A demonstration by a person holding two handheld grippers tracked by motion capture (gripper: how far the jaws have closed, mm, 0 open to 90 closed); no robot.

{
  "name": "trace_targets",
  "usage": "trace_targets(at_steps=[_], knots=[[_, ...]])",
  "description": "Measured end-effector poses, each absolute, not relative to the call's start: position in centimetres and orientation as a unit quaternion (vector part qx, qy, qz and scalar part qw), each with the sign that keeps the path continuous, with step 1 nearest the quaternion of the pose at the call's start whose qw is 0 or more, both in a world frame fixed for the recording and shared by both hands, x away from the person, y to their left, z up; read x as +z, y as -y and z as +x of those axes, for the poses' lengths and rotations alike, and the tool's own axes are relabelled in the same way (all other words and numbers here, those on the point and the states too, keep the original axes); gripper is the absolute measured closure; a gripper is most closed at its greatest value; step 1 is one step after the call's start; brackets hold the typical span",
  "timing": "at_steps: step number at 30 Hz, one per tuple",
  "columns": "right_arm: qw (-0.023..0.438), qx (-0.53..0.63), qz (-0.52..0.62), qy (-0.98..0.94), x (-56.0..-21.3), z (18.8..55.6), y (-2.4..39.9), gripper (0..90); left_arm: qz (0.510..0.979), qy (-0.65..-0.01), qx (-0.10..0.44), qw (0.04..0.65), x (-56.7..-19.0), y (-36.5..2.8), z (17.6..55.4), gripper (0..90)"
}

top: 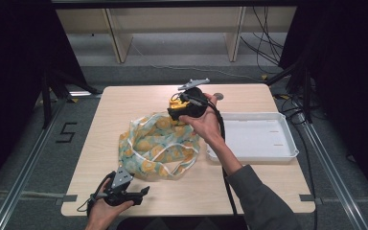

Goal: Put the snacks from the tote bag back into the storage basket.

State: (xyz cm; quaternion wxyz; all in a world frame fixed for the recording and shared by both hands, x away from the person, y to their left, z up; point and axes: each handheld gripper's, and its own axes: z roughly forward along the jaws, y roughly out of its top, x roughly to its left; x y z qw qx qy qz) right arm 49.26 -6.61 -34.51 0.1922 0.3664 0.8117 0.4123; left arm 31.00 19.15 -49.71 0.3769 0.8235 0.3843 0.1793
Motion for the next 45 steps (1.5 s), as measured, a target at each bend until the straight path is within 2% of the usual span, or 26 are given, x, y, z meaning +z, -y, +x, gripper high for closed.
trace_targets(at_steps=[9, 17, 18, 22, 32, 34, 35, 37, 38, 45], knots=[[0.191, 0.406, 0.385, -0.807, -34.4, 48.6, 8.8, 19.6, 0.815, -0.391, 0.178, 0.389, -49.8, -18.9, 30.9, 24.9], [0.194, 0.399, 0.389, -0.807, -34.5, 48.3, 10.7, 19.6, 0.821, -0.387, 0.176, 0.381, -49.7, -19.1, 30.9, 24.9], [0.21, 0.404, 0.382, -0.804, -34.7, 48.4, 10.9, 19.6, 0.821, -0.387, 0.176, 0.381, -49.7, -19.1, 30.9, 24.9], [0.199, 0.401, 0.393, -0.803, -34.8, 48.3, 11.8, 19.6, 0.822, -0.388, 0.175, 0.379, -49.7, -19.1, 30.9, 24.9], [0.213, 0.391, 0.403, -0.799, -35.0, 48.1, 14.2, 19.6, 0.824, -0.385, 0.187, 0.37, -49.4, -19.3, 30.9, 24.9], [0.21, 0.395, 0.407, -0.796, -35.2, 48.0, 14.6, 19.6, 0.814, -0.394, 0.186, 0.384, -49.6, -19.0, 30.9, 24.9], [0.21, 0.39, 0.41, -0.797, -35.1, 47.9, 14.8, 19.6, 0.825, -0.386, 0.185, 0.369, -49.5, -19.3, 30.9, 24.9], [0.227, 0.395, 0.405, -0.793, -35.4, 47.9, 15.2, 19.6, 0.822, -0.386, 0.185, 0.376, -49.6, -19.2, 30.9, 24.9], [0.212, 0.385, 0.417, -0.796, -35.3, 47.6, 15.4, 19.6, 0.822, -0.386, 0.186, 0.375, -49.5, -19.2, 30.9, 24.9], [0.221, 0.384, 0.413, -0.796, -36.3, 47.2, 16.7, 19.6, 0.823, -0.388, 0.181, 0.373, -49.5, -19.2, 30.9, 24.9]])
